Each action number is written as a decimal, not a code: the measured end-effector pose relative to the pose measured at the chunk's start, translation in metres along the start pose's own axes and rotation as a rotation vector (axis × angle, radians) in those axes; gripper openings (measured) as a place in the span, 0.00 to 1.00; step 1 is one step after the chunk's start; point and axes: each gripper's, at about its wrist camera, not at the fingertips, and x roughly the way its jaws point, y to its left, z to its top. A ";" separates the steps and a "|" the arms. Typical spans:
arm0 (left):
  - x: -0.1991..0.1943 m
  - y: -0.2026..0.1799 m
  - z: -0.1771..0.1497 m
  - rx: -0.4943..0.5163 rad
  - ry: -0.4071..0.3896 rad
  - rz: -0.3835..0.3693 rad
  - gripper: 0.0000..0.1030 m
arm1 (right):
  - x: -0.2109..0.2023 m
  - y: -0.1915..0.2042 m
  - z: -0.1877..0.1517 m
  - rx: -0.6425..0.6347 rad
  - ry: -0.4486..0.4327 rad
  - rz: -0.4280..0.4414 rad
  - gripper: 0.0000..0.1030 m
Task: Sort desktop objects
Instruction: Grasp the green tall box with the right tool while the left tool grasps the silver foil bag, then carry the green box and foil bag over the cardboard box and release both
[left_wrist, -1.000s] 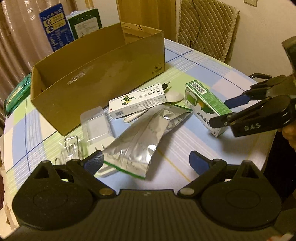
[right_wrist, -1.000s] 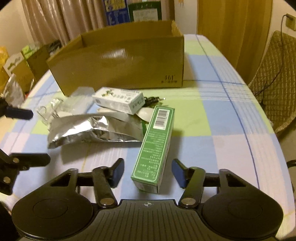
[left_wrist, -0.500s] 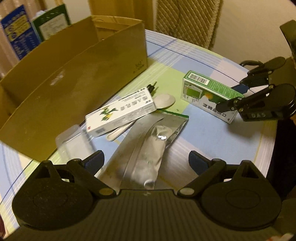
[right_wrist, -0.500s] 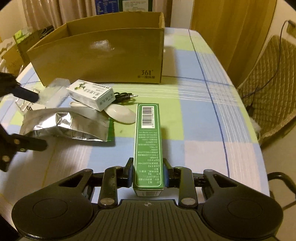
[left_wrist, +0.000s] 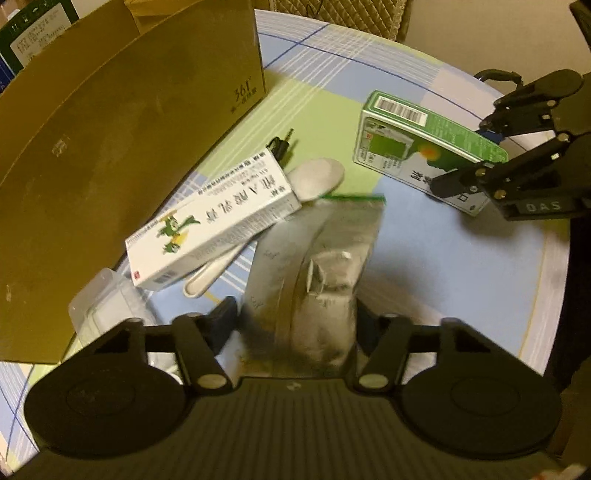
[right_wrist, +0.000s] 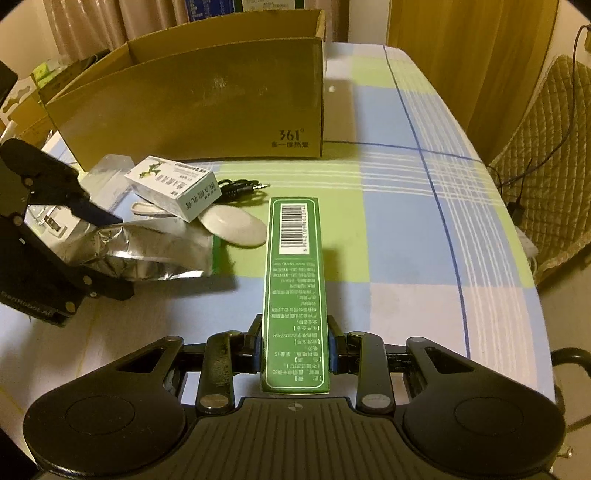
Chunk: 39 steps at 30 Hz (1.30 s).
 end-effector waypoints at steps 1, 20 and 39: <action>0.000 -0.002 -0.002 -0.007 0.009 -0.009 0.44 | 0.000 0.001 0.000 -0.003 0.000 -0.002 0.27; 0.012 -0.008 -0.005 -0.081 0.049 -0.039 0.51 | 0.001 0.004 0.001 0.006 -0.002 0.007 0.27; -0.033 -0.029 -0.038 -0.145 0.026 -0.014 0.35 | -0.051 0.021 -0.007 0.026 -0.077 0.014 0.26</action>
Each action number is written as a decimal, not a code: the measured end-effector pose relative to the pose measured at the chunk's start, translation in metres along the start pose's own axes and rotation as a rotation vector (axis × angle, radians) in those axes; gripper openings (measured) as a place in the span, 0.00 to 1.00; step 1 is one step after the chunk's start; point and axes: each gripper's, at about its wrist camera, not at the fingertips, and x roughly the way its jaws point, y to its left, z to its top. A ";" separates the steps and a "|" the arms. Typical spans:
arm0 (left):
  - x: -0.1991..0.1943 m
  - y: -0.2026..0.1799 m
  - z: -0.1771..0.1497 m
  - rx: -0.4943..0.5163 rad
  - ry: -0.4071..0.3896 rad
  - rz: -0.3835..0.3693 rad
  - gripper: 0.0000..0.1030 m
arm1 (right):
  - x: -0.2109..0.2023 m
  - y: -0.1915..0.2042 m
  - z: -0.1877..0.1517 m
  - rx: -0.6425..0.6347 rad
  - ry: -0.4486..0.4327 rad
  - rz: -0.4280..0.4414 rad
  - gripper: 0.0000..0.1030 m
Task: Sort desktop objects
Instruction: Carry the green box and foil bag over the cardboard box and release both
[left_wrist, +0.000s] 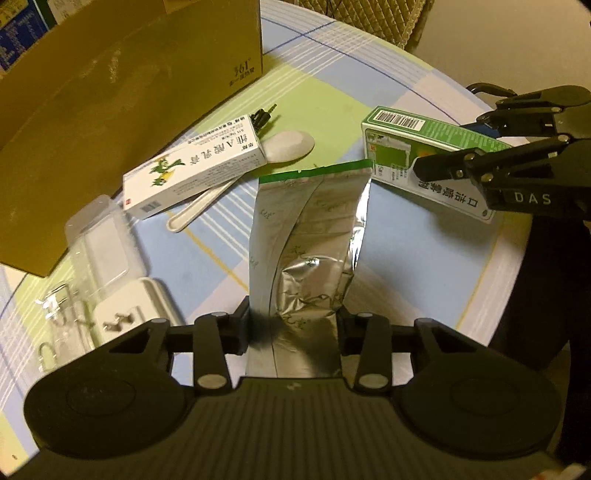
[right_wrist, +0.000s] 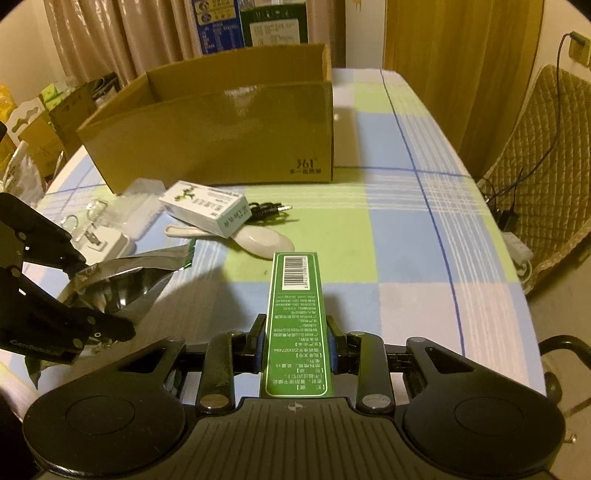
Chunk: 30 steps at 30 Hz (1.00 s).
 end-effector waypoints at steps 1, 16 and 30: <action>-0.004 -0.001 -0.001 -0.001 -0.004 0.007 0.35 | -0.003 0.001 0.000 -0.001 -0.005 -0.001 0.26; -0.070 0.008 0.003 -0.023 -0.089 0.088 0.35 | -0.052 0.021 0.039 -0.058 -0.139 0.009 0.26; -0.139 0.080 0.076 -0.091 -0.162 0.195 0.35 | -0.054 0.047 0.159 -0.120 -0.266 0.055 0.26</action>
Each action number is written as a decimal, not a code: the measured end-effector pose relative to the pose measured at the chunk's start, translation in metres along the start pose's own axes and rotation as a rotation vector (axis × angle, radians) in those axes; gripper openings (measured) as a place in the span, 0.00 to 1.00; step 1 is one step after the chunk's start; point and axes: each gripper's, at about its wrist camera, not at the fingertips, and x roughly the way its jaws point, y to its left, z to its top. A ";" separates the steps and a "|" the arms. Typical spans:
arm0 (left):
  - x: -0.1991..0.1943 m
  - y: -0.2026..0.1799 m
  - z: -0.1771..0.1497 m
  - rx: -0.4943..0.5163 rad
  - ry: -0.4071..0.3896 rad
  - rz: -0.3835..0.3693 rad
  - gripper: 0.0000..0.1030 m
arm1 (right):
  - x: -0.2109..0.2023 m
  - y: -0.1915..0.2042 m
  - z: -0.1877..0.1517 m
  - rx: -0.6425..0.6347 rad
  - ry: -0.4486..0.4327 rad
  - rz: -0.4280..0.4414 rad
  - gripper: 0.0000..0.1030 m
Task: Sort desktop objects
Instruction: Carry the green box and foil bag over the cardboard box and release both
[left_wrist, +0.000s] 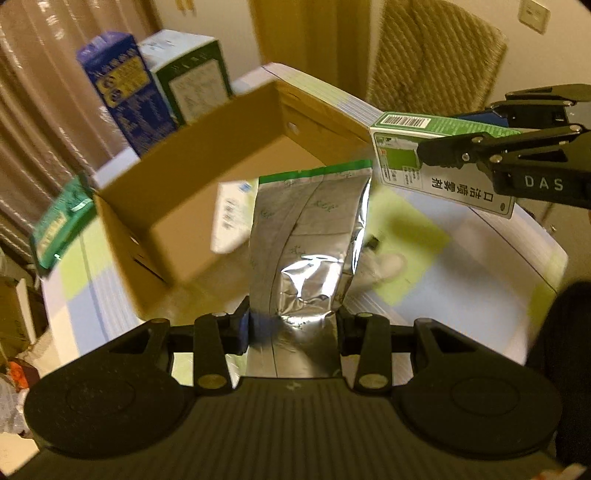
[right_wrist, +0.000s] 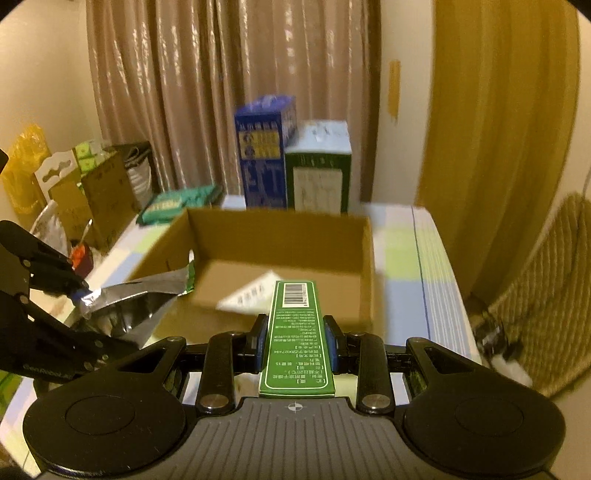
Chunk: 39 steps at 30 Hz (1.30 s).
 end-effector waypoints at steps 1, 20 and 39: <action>0.000 0.007 0.009 -0.004 -0.002 0.010 0.35 | 0.006 0.000 0.007 -0.004 -0.001 0.004 0.26; 0.088 0.125 0.085 -0.198 -0.007 0.064 0.35 | 0.150 -0.021 0.056 -0.009 0.057 0.018 0.26; 0.079 0.130 0.061 -0.259 -0.096 0.076 0.49 | 0.154 -0.037 0.049 0.005 -0.022 -0.021 0.54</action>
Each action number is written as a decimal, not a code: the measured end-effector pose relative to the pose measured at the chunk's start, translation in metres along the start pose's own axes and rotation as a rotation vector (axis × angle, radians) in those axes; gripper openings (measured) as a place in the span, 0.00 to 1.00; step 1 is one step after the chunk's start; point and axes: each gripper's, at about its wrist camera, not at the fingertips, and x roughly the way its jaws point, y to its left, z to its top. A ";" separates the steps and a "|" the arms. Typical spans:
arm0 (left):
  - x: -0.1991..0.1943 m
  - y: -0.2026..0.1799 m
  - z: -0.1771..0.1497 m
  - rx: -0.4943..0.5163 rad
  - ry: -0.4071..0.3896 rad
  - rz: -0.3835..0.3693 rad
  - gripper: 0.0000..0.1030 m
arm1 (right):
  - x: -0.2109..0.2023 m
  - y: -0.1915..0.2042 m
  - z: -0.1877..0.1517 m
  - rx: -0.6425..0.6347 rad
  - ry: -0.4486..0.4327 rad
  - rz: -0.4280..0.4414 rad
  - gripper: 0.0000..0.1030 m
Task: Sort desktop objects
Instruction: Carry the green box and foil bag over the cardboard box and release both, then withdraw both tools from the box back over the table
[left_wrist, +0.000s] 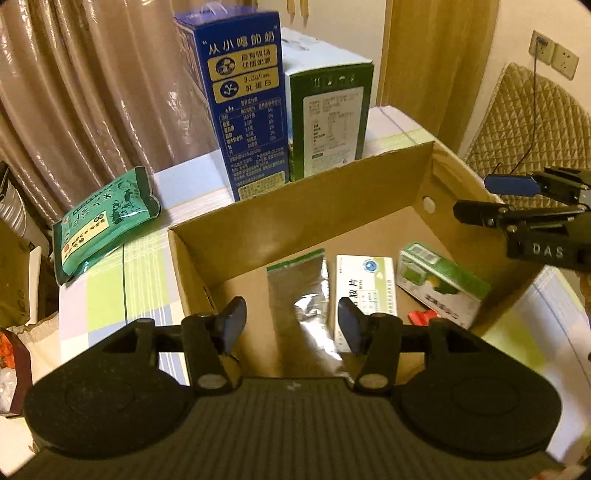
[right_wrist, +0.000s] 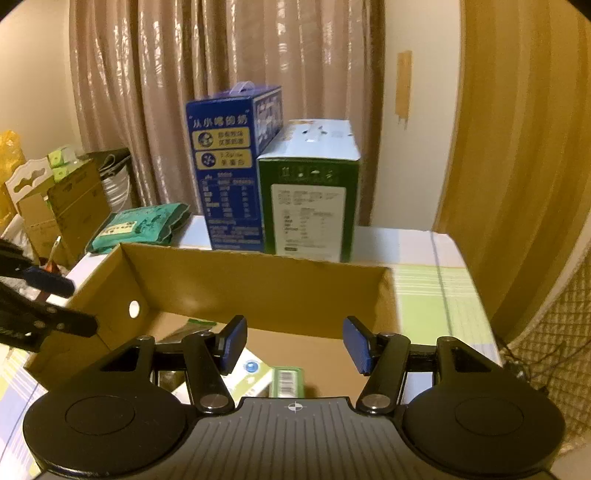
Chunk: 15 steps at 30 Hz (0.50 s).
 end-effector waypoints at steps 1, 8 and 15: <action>-0.004 -0.001 -0.002 0.000 -0.004 -0.004 0.49 | -0.005 -0.001 0.000 0.001 -0.001 -0.001 0.54; -0.041 -0.011 -0.026 -0.028 -0.031 -0.027 0.58 | -0.051 0.003 -0.006 -0.009 -0.021 -0.010 0.59; -0.083 -0.027 -0.067 -0.057 -0.042 -0.043 0.65 | -0.103 0.021 -0.029 -0.010 -0.023 0.013 0.72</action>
